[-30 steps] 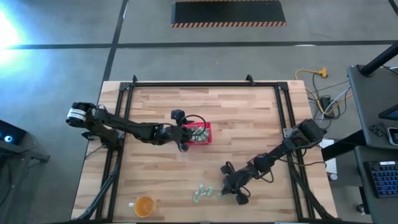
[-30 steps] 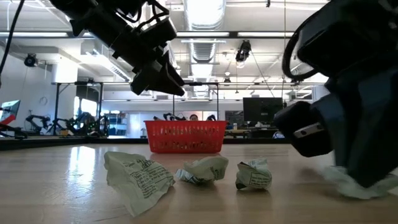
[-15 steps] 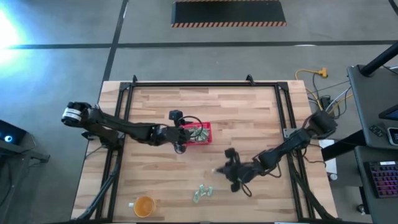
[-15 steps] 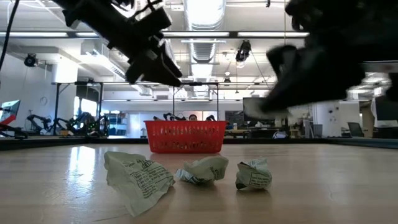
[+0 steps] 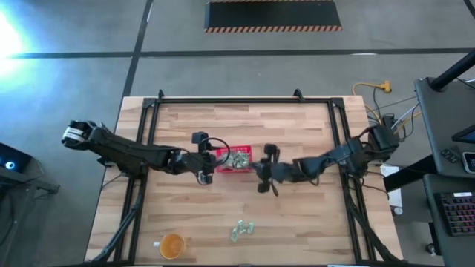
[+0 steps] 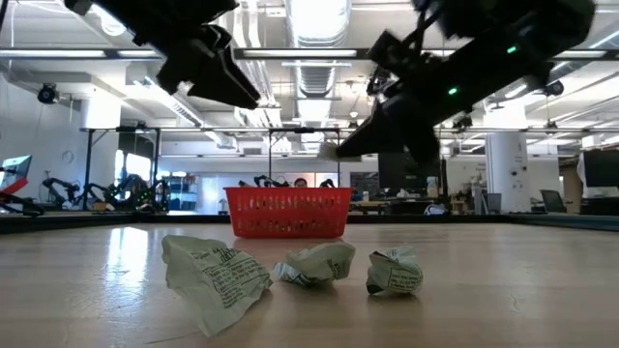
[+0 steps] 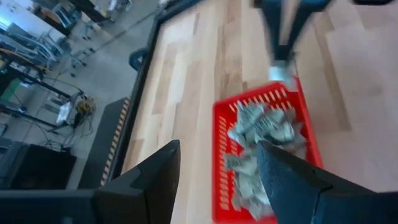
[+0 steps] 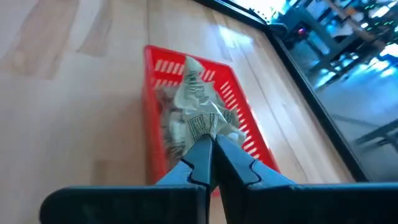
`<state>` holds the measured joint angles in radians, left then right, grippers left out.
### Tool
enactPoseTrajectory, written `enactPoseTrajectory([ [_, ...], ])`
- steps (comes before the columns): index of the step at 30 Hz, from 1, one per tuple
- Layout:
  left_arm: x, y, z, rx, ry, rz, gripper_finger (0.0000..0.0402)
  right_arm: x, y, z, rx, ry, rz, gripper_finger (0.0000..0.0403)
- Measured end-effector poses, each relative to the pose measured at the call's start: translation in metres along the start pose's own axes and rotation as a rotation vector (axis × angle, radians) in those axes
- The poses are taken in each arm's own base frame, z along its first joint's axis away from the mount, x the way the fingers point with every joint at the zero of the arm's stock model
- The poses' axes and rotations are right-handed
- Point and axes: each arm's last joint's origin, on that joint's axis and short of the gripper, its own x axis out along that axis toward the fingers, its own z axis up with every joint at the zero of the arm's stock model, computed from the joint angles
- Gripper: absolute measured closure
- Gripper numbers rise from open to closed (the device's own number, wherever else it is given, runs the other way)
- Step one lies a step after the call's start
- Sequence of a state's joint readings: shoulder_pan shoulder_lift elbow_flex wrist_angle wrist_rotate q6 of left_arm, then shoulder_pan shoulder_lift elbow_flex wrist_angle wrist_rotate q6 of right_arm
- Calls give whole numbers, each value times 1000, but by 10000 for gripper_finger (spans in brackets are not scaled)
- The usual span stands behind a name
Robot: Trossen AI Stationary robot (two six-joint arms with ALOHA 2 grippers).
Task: Pick and place items into bin
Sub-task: Put the stevia packet into the red bin
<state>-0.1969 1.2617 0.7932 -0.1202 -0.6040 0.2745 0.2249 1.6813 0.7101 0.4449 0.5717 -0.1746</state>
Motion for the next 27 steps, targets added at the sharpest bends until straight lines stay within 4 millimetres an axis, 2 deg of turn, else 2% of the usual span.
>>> enactPoseTrajectory([
  [7,-7,-1,-4,27,35,-23,207,23,-32,-10,88,28,43,394],
  [11,-7,-1,-5,29,39,-24,207,26,-37,-12,103,34,32,384],
  [16,-6,-3,-6,10,37,-57,207,26,-37,-12,86,25,55,337],
  [19,-6,-7,-7,5,12,-180,207,26,-37,-11,90,17,54,300],
  [23,-8,-15,-3,-40,-69,-466,207,23,-39,-7,67,-2,51,260],
  [27,-2,-34,2,-95,-193,-739,207,16,-38,1,21,-33,60,239],
])
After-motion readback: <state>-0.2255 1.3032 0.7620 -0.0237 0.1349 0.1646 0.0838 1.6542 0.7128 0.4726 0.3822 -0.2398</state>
